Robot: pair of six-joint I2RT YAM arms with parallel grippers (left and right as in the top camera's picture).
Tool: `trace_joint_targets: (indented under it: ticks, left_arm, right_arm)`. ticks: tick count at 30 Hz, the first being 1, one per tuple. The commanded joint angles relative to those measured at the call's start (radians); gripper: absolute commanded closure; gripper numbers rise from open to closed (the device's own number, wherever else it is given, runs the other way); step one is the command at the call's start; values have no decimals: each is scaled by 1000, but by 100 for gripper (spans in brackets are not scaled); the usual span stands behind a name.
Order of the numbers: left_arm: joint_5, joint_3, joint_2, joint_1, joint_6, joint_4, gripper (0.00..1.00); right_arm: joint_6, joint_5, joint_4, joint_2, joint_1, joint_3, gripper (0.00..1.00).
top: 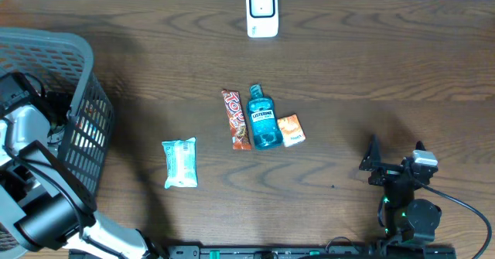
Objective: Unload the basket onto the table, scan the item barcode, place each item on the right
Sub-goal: 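Return the left gripper to the basket and grasp the yellow chip bag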
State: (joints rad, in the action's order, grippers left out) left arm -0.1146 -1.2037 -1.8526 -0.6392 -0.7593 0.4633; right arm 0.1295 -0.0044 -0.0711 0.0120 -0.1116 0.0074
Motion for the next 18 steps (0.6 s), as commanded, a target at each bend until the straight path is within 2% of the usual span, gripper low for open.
trace_joint_targets:
  ticks: [1, 4, 5, 8, 10, 14, 18]
  left_arm:
    - [-31, -11, -75, 11, 7, 2, 2]
    - [-31, -8, -121, 23, 14, 19, 3]
    - [-31, -8, -138, 29, 27, 26, 14]
    - [-32, -8, -190, 48, 92, 45, 68]
    - [-32, -8, -219, 59, 124, 71, 92]
    - [-32, -9, -219, 60, 124, 122, 93]
    - [-31, -16, -134, 34, 138, 151, 93]
  right_arm:
    - [8, 2, -4, -5, 1, -2, 1]
    - [8, 2, -4, -5, 1, -2, 1]
    - [8, 2, -4, -5, 1, -2, 1]
    - [8, 2, -4, -5, 1, -2, 1]
    - [8, 2, -4, -5, 1, -2, 1]
    - [8, 2, -4, -5, 1, -2, 1]
    - [8, 2, -4, -5, 1, -2, 1]
